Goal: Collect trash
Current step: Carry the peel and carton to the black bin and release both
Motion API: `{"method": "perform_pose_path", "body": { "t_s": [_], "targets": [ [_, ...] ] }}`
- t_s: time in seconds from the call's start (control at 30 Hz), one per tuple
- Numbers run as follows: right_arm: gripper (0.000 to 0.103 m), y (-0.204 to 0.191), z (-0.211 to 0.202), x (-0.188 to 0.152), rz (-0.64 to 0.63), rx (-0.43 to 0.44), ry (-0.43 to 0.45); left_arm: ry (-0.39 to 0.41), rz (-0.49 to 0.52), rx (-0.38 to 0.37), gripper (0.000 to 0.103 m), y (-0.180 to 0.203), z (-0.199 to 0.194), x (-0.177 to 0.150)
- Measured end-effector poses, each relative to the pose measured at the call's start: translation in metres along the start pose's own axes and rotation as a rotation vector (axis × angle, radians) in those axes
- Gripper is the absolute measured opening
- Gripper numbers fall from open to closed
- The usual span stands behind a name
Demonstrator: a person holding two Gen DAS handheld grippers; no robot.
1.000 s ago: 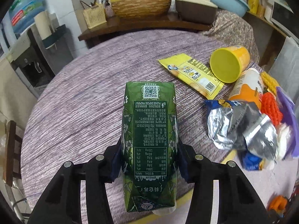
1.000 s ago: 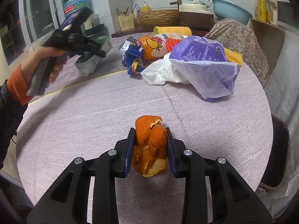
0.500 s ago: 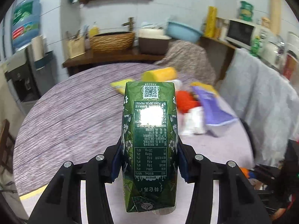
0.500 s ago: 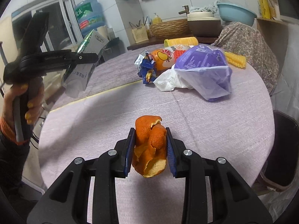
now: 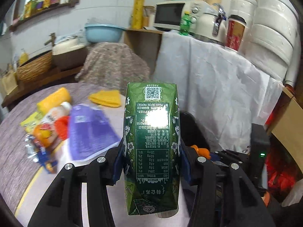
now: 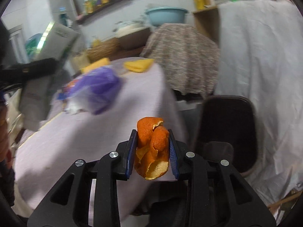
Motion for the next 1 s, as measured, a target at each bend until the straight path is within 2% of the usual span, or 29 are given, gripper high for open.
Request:
{"method": "perform_pose_path", "body": {
  "t_s": [0.1, 0.23, 0.37, 0.5, 0.57, 0.77, 0.83, 0.9, 0.93, 1.0],
  "targets": [
    [0.032, 0.045, 0.025, 0.013, 0.064, -0.088, -0.013, -0.021, 0.010, -0.026, 0.049, 0.013, 0.025, 0.014],
    [0.032, 0.086, 0.067, 0.031, 0.112, -0.161, -0.066, -0.054, 0.037, -0.051, 0.049, 0.030, 0.058, 0.028],
    [0.032, 0.127, 0.121, 0.041, 0.188, -0.189, -0.202, -0.104, 0.038, -0.071, 0.049, 0.040, 0.097, 0.037],
    [0.032, 0.162, 0.166, 0.035, 0.258, -0.241, -0.339, -0.188, 0.017, -0.094, 0.049, 0.045, 0.141, 0.040],
    [0.032, 0.173, 0.183, 0.033, 0.301, -0.244, -0.398, -0.228, 0.004, -0.110, 0.049, 0.047, 0.160, 0.039],
    [0.033, 0.182, 0.213, 0.027, 0.298, -0.279, -0.469, -0.300, -0.017, -0.103, 0.049, 0.057, 0.205, 0.037],
    [0.039, 0.184, 0.219, 0.027, 0.302, -0.291, -0.485, -0.319, -0.018, -0.094, 0.049, 0.061, 0.216, 0.035],
    [0.069, 0.187, 0.216, 0.026, 0.312, -0.298, -0.474, -0.335, -0.023, -0.087, 0.049, 0.064, 0.224, 0.033],
    [0.075, 0.186, 0.211, 0.028, 0.317, -0.301, -0.451, -0.342, -0.025, -0.085, 0.049, 0.064, 0.228, 0.033],
    [0.076, 0.183, 0.199, 0.032, 0.300, -0.294, -0.405, -0.355, -0.026, -0.081, 0.049, 0.066, 0.235, 0.031]
  ]
}}
Point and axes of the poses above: each gripper's, at about its wrist camera, not at the fingertips, and z roughly the way its jaws point, y to its right, x to its top, the point moved 2 cm from there along z, roughly the way its jaws point, and after that the axes turned 14 degrees about z, right-handed, at the moved point
